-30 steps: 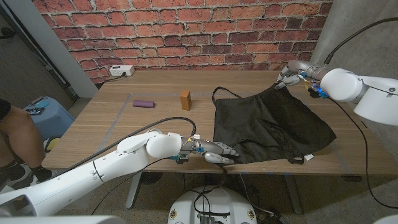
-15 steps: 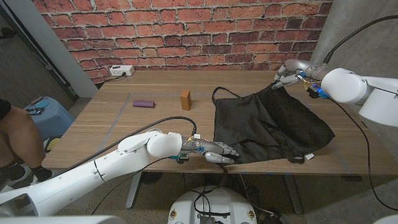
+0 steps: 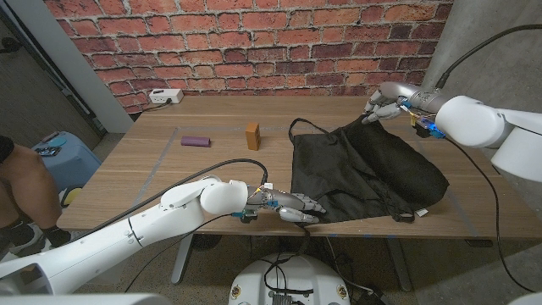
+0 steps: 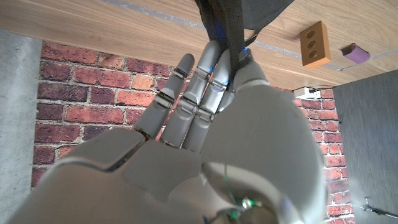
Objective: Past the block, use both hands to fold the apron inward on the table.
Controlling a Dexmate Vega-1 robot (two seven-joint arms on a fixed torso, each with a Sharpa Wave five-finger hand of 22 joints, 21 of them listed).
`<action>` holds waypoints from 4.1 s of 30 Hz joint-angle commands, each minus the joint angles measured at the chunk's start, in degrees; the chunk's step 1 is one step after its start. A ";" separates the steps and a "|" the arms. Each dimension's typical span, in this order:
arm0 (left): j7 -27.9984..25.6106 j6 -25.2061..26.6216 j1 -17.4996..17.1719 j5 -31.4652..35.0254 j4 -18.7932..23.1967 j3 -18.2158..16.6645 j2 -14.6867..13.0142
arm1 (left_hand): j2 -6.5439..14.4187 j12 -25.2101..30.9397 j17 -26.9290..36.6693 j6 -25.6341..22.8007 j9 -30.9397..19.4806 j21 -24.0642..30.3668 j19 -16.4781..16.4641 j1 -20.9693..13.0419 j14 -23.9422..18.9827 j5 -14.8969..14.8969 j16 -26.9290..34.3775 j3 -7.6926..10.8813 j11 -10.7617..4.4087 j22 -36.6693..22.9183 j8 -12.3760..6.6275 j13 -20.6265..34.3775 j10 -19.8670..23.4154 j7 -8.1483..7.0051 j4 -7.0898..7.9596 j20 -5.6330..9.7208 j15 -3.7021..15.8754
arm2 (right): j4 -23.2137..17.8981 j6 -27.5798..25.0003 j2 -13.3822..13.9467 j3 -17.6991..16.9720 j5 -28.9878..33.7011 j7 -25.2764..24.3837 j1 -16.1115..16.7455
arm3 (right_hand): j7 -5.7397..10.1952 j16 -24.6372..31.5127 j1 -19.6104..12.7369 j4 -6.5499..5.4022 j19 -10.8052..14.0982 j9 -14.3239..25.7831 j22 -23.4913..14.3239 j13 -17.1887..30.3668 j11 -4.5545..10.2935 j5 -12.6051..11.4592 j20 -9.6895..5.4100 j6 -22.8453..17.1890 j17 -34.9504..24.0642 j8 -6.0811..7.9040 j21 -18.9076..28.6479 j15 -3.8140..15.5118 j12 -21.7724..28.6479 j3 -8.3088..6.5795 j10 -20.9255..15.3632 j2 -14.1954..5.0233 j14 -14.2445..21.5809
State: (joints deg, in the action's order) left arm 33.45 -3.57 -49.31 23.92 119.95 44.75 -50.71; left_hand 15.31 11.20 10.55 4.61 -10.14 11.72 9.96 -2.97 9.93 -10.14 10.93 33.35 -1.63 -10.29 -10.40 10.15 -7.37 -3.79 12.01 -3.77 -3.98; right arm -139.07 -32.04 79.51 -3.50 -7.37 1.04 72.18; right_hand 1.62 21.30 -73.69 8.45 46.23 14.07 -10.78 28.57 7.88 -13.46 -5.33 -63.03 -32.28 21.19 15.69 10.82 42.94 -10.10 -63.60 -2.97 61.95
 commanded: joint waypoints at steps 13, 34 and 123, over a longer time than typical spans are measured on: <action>-1.37 -1.20 -1.21 -0.93 0.17 -1.06 -1.07 | -3.56 -0.01 0.05 0.40 -0.08 0.17 7.32 3.93 3.23 0.08 0.03 0.59 -0.06 -0.16 0.04 0.02 -0.22 -0.28 -0.02 0.06 -0.11 | -2.17 2.74 -5.14 3.87 2.22 5.56 -4.33 | -0.54 -0.62 -0.90 0.03 0.75 0.23 -0.14 0.16 -0.37 0.37 -1.11 -0.09 -0.58 -0.26 0.46 3.01 -0.12 0.37 -0.18 -0.13 1.02; -1.73 -2.74 -1.05 -2.12 -1.50 -1.28 -0.97 | -3.54 -0.04 0.06 0.54 -0.10 0.18 7.23 3.92 3.28 0.08 0.02 0.78 -0.01 -0.16 0.06 0.02 -0.30 -0.26 -0.02 0.12 -0.19 | -3.71 2.05 -4.40 13.69 1.55 7.21 -13.91 | -0.78 -1.38 -1.22 0.03 1.13 0.34 -0.14 0.02 -0.59 0.75 -0.93 -0.14 -0.74 -0.46 0.72 3.02 -0.32 0.69 -0.25 -0.37 1.54; -2.26 -4.45 -1.54 -5.31 -2.67 -3.13 -2.74 | -3.65 -0.09 0.03 1.10 -0.11 0.10 7.12 3.68 3.35 0.12 0.03 1.79 -0.19 -0.08 0.06 0.02 -0.67 -0.58 -0.20 0.38 0.01 | 20.29 4.78 -28.55 44.20 0.55 20.34 -35.70 | -1.12 -4.53 -0.13 -0.98 1.05 1.87 -0.16 0.18 -1.32 2.11 0.28 3.08 -1.67 -1.99 1.18 2.60 -1.78 2.22 1.59 -1.97 2.18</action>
State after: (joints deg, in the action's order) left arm 30.87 -8.58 -50.69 19.21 116.32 42.34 -52.65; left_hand 15.30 11.20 10.39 5.12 -10.14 11.51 10.35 -2.96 9.93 -10.14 10.92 34.70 -1.85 -10.28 -10.40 10.15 -7.59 -4.30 11.77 -3.36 -3.98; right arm -120.68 -28.02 52.08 40.24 -4.95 21.27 37.05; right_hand 0.80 17.08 -74.15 7.80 47.14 15.61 -10.77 28.94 6.57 -11.64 -5.42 -60.72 -33.86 19.64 16.35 11.55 41.59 -7.88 -62.48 -4.48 64.10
